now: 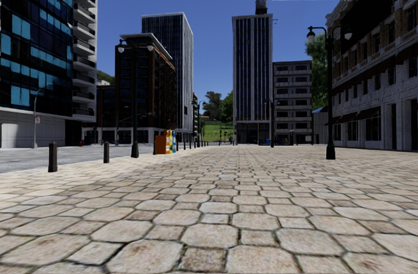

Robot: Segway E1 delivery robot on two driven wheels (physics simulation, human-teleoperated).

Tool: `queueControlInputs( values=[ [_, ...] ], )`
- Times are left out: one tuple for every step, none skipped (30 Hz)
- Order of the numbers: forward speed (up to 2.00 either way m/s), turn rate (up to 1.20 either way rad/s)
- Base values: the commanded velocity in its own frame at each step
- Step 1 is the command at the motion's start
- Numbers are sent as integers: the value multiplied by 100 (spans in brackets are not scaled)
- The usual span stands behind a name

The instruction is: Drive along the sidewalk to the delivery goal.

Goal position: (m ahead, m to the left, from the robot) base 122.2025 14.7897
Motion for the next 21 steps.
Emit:
queueControlInputs(
  values=[
    [148,-44],
    [148,-44],
    [148,-44],
    [148,-43],
    [148,-43],
    [148,-43],
    [148,-43],
    [148,-42],
    [148,-42],
    [148,-42],
    [148,-42],
    [148,-42],
    [148,-40],
    [148,-35],
    [148,-35],
    [148,-30],
    [152,-5],
    [200,0],
    [200,0],
    [200,0],
    [200,0]
  ],
)
